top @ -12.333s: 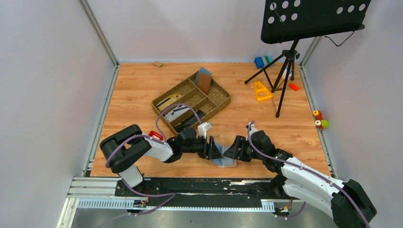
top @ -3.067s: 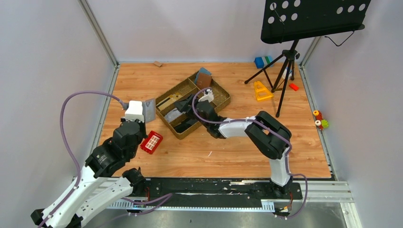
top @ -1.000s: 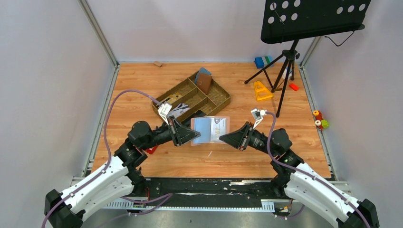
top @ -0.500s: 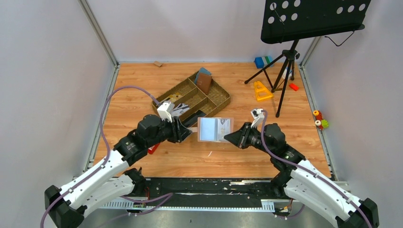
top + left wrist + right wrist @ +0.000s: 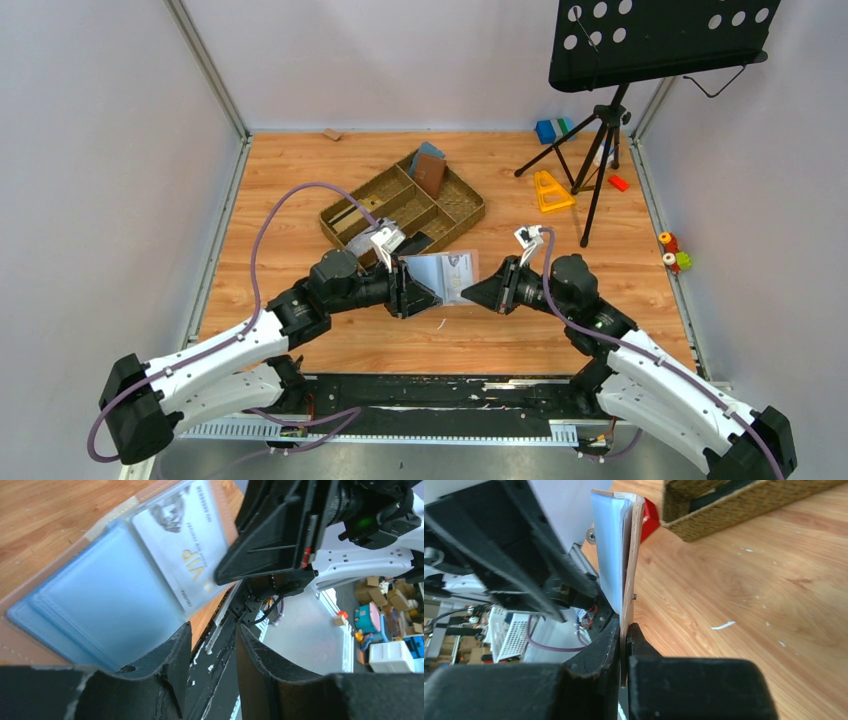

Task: Take the credit cards out of the card holder
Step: Remove the credit card from the card holder.

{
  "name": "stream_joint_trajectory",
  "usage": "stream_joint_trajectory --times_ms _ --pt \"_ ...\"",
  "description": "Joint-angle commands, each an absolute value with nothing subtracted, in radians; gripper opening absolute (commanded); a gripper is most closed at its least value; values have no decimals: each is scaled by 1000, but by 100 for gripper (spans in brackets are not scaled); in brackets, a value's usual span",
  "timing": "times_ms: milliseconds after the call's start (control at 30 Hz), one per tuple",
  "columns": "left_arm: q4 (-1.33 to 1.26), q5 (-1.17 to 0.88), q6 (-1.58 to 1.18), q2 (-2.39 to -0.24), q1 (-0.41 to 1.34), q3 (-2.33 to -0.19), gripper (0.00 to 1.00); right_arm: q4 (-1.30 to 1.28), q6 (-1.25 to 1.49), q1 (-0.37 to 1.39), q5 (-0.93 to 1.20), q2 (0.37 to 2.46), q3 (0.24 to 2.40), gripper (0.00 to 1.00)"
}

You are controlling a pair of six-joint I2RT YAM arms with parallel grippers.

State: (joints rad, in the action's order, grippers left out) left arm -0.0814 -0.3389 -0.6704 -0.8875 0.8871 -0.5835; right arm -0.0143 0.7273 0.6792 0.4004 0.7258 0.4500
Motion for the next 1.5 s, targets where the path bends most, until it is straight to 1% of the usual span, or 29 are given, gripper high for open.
stream_joint_trajectory --times_ms 0,267,433,667,867,1000,1033,1133,1167,1233,1333,1467 --pt "-153 -374 -735 -904 856 -579 44 145 780 680 486 686 452 0" --pt "-191 -435 -793 -901 811 -555 45 309 903 679 586 698 402 0" --pt "-265 -491 -857 -876 765 -509 42 467 994 678 616 732 357 0" --pt "-284 -537 -899 -927 753 -503 41 645 1079 678 676 802 328 0" --pt "-307 -542 -929 -943 747 -495 39 714 1098 678 690 816 319 0" --pt "-449 -546 -1015 -943 742 -445 34 707 1072 679 682 810 314 0" --pt "-461 -545 -1039 -940 735 -439 35 708 1070 678 677 808 310 0" --pt "-394 -516 -1037 -928 716 -441 45 706 1050 678 651 778 299 0" --pt "-376 -505 -1036 -925 714 -440 47 704 1039 678 642 762 293 0" --pt "-391 -502 -1054 -934 714 -427 47 708 1019 678 629 734 280 0" --pt "-480 -555 -1094 -975 716 -416 46 735 1016 678 629 719 267 0" --pt "-449 -546 -1092 -994 715 -424 47 817 1041 678 631 725 247 0"
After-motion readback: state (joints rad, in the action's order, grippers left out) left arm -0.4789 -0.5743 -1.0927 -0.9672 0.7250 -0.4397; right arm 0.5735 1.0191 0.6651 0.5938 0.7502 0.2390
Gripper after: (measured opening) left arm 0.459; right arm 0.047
